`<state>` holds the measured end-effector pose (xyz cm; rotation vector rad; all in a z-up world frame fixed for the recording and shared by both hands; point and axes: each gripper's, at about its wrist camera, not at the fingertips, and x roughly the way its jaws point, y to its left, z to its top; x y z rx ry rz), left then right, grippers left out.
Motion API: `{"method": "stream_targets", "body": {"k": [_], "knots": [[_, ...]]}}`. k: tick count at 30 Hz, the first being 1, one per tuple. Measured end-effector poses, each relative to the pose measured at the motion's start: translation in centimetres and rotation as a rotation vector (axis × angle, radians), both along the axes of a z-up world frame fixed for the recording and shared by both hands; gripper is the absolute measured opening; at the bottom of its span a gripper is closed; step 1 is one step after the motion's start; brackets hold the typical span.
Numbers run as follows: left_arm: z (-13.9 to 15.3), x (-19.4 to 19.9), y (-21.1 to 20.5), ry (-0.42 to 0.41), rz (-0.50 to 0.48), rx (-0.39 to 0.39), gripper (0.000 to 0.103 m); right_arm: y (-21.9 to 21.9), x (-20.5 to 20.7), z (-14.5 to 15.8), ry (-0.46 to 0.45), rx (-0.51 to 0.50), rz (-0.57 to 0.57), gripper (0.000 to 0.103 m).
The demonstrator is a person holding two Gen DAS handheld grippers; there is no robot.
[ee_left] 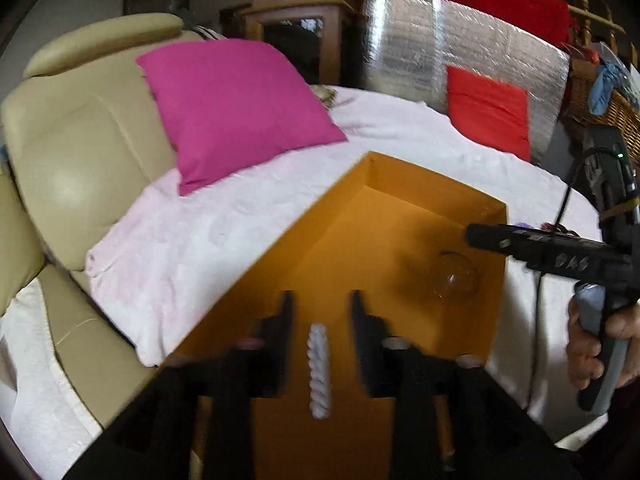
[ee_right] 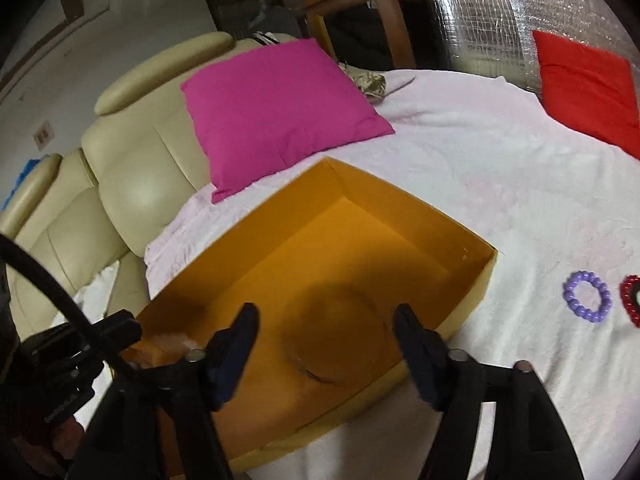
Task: Organize jewelry
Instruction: 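Open both tools to drop the bracelet and bangle into the box, then grasp the black strap keychain with the right tool while the left tool grasps the dark brown ring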
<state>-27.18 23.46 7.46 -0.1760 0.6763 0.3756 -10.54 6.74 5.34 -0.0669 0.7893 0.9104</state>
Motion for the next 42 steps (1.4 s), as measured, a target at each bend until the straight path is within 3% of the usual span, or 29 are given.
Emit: {"method": "stream_targets", "body": {"k": [5, 8, 12, 15, 18, 20, 25, 28, 30, 34, 36, 37, 40, 42], "knots": [[-1.5, -1.0, 0.8, 0.008, 0.061, 0.048, 0.048, -2.1, 0.1, 1.0, -0.023, 0.075, -0.047, 0.081], [-2.5, -1.4, 1.4, 0.024, 0.086, 0.004, 0.048, -3.7, 0.1, 1.7, -0.037, 0.101, -0.071, 0.081], [-3.3, -0.5, 1.7, 0.035, 0.053, -0.119, 0.048, -6.3, 0.6, 2.6, -0.048, 0.106, -0.116, 0.081], [-3.0, 0.2, 1.1, 0.059, 0.061, -0.067, 0.048, -9.0, 1.2, 3.3, -0.052, 0.111, -0.163, 0.081], [-2.0, 0.2, 1.5, 0.006, 0.097, -0.154, 0.048, -12.0, 2.1, 3.9, -0.048, 0.112, -0.226, 0.081], [-1.4, 0.7, 1.3, -0.017, 0.105, -0.171, 0.048, -14.4, 2.9, 4.2, -0.034, 0.125, -0.273, 0.081], [-0.6, 4.7, 0.0, -0.03, 0.076, -0.15, 0.048, -21.2, 4.9, 4.8, -0.004, 0.17, -0.42, 0.081], [-1.5, 7.1, -1.0, 0.061, 0.087, -0.113, 0.048, -25.3, 5.7, 5.1, 0.004, 0.199, -0.508, 0.081], [-1.8, 6.7, -1.6, 0.091, 0.104, -0.105, 0.048, -28.0, 6.4, 4.9, 0.029, 0.211, -0.566, 0.08], [0.1, 5.1, -4.0, 0.095, 0.118, 0.037, 0.048, -34.2, 7.7, 4.1, 0.127, 0.263, -0.665, 0.079], [2.2, 5.1, -5.9, 0.046, 0.081, 0.091, 0.049, -36.8, 8.2, 3.4, 0.166, 0.281, -0.702, 0.079], [3.3, 5.5, -6.8, 0.023, 0.047, 0.097, 0.05, -37.9, 8.5, 2.9, 0.189, 0.286, -0.727, 0.078], [5.7, 7.4, -9.9, -0.031, -0.055, 0.085, 0.069, -40.8, 9.8, 1.0, 0.273, 0.334, -0.78, 0.076], [6.7, 10.1, -12.6, -0.021, -0.12, 0.077, 0.075, -42.1, 10.6, -0.4, 0.344, 0.378, -0.802, 0.072]]}}
